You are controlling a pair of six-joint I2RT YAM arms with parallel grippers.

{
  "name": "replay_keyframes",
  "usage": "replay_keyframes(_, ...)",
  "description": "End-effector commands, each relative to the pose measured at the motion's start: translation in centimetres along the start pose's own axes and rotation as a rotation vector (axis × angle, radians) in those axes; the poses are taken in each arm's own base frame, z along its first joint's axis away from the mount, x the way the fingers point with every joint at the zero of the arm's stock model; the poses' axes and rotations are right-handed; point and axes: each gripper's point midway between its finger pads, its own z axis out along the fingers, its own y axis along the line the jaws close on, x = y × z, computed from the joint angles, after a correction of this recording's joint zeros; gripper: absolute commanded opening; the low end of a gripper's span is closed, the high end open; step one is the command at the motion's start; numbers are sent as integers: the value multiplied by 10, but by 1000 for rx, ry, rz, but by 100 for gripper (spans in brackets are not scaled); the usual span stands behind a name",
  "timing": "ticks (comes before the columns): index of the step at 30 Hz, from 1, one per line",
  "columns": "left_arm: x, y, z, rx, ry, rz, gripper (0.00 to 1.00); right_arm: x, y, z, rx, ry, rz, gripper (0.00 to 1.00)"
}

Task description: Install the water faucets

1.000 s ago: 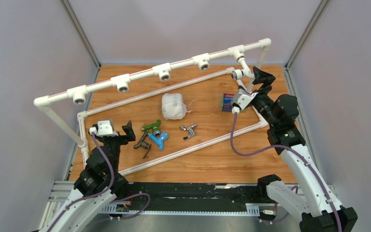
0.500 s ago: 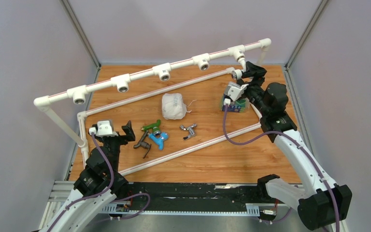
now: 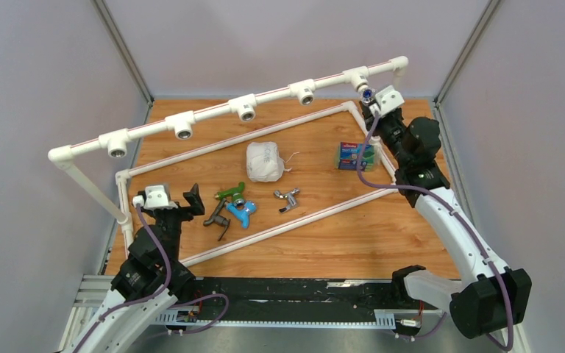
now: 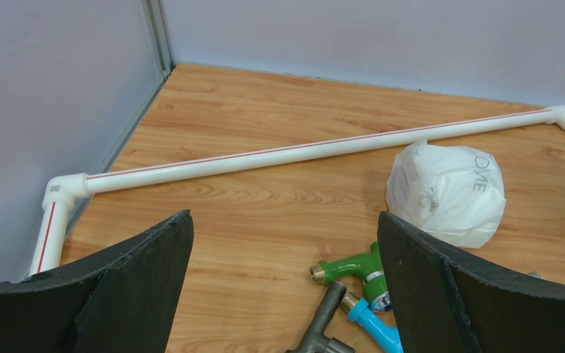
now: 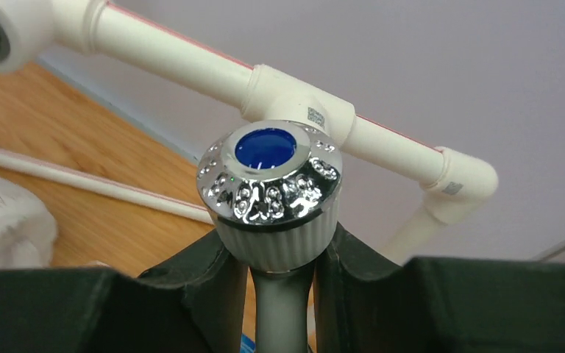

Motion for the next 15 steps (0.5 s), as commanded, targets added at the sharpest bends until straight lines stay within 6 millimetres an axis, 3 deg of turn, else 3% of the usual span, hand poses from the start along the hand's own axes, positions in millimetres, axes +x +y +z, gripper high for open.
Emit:
replay_keyframes(1,-18,8,-3,-23,-52,-31,100,-50,-9,2,116,-222,671,0)
replay_keyframes(5,-19,8,-4,-23,-55,-37,100,-46,-13,-1,201,-311,1195,0)
replay_keyframes(8,-20,8,-5,-18,-59,-43,100,-27,-17,-2,299,-327,1539,0)
replay_keyframes(12,-19,8,-5,-15,-60,-44,100,-11,-14,-3,344,-353,1882,1)
replay_keyframes(15,-20,8,-5,-15,-61,-48,100,-20,-15,-3,280,-379,1882,25)
